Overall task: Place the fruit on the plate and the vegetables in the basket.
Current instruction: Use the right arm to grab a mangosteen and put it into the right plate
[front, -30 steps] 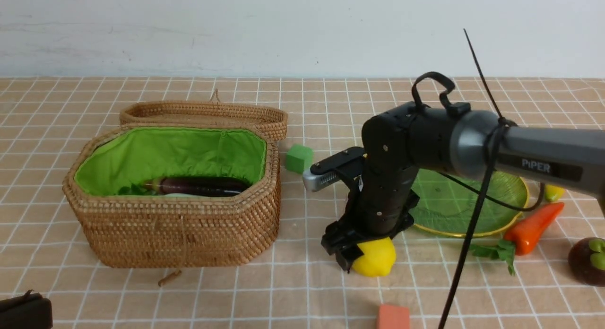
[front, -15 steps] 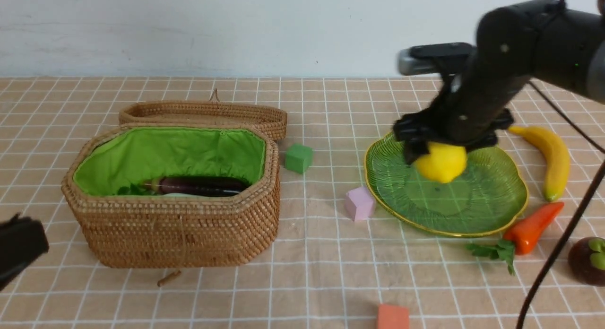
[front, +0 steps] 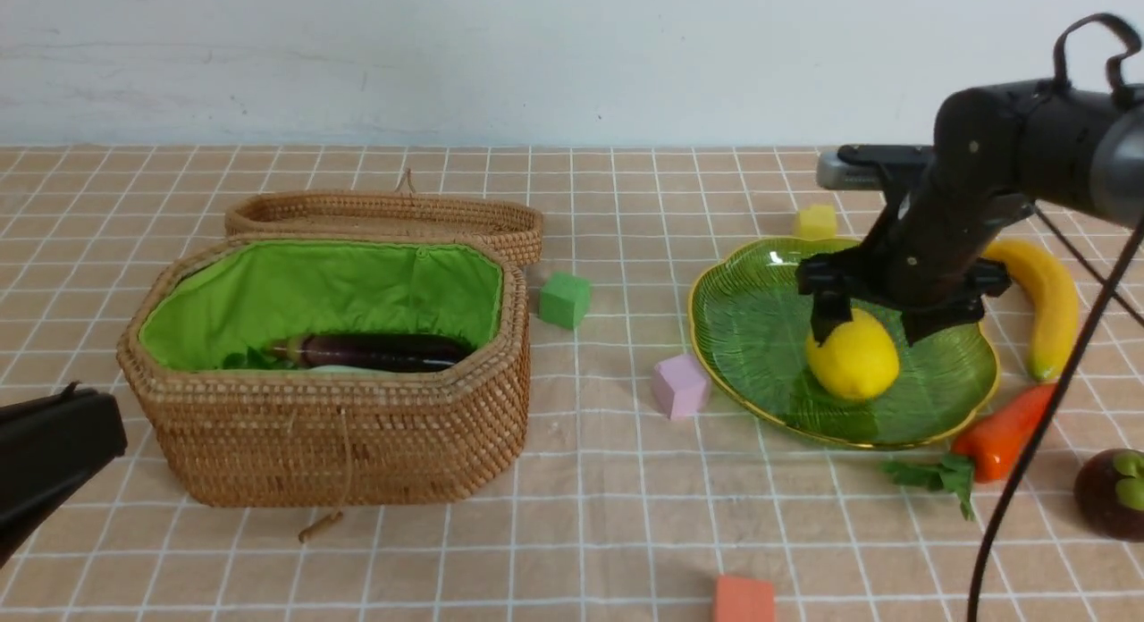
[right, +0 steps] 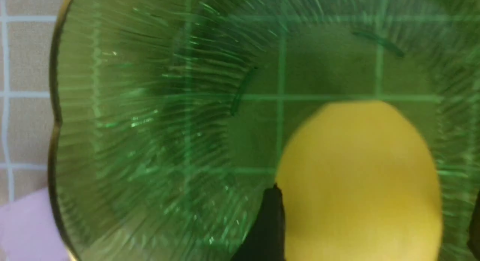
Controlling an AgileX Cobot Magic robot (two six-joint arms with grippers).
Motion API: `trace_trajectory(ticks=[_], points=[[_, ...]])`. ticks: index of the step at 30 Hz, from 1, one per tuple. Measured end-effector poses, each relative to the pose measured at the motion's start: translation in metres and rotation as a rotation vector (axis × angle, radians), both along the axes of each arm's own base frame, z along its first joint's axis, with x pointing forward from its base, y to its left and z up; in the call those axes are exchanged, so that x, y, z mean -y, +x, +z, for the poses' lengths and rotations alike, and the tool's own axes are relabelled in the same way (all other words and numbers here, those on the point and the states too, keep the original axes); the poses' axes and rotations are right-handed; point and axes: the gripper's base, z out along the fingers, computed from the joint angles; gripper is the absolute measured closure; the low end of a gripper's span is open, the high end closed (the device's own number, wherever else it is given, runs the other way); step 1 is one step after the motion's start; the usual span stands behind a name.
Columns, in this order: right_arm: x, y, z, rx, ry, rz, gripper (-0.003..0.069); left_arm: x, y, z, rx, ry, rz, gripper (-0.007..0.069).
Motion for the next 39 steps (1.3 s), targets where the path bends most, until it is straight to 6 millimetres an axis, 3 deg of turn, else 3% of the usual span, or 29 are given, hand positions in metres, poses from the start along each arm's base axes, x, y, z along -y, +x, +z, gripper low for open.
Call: trace_trajectory(ticks=[3,6,11,16,19,22,25,29,33,37,39], points=[[0.011,-0.019,0.039,0.012,-0.051,-0.012,0.0077,0.000,0.000,0.000,0.006,0.011,-0.002,0.0638],[0.037,-0.042,0.065,0.008,-0.098,-0.080,0.0160,0.000,0.000,0.000,0.010,0.017,-0.003,0.0638],[0.111,-0.086,0.054,-0.089,-0.082,-0.319,0.0214,0.000,0.000,-0.001,0.007,0.024,-0.007,0.0638],[0.151,-0.104,0.015,-0.120,0.031,-0.475,0.0116,0.001,-0.001,-0.001,-0.002,0.029,-0.013,0.0638],[0.156,-0.105,-0.003,-0.101,0.058,-0.494,0.0023,0.001,-0.001,-0.002,-0.005,0.032,-0.014,0.0638],[0.156,-0.100,-0.018,-0.115,0.060,-0.489,-0.0018,0.001,-0.001,-0.002,-0.007,0.032,-0.015,0.0638],[0.157,-0.095,-0.034,-0.147,0.061,-0.483,-0.0023,0.001,-0.001,-0.002,-0.007,0.032,-0.015,0.0638],[0.158,-0.088,-0.059,-0.179,0.049,-0.457,0.0024,0.001,-0.001,-0.002,-0.012,0.035,-0.018,0.0638],[0.157,-0.086,-0.063,-0.183,0.045,-0.430,0.0090,0.001,-0.001,-0.003,-0.016,0.036,-0.020,0.0638],[0.156,-0.088,-0.061,-0.204,0.042,-0.411,0.0090,0.001,-0.001,-0.003,-0.018,0.037,-0.021,0.0638],[0.153,-0.092,-0.050,-0.227,0.050,-0.405,0.0090,0.001,-0.001,-0.003,-0.018,0.037,-0.021,0.0638]])
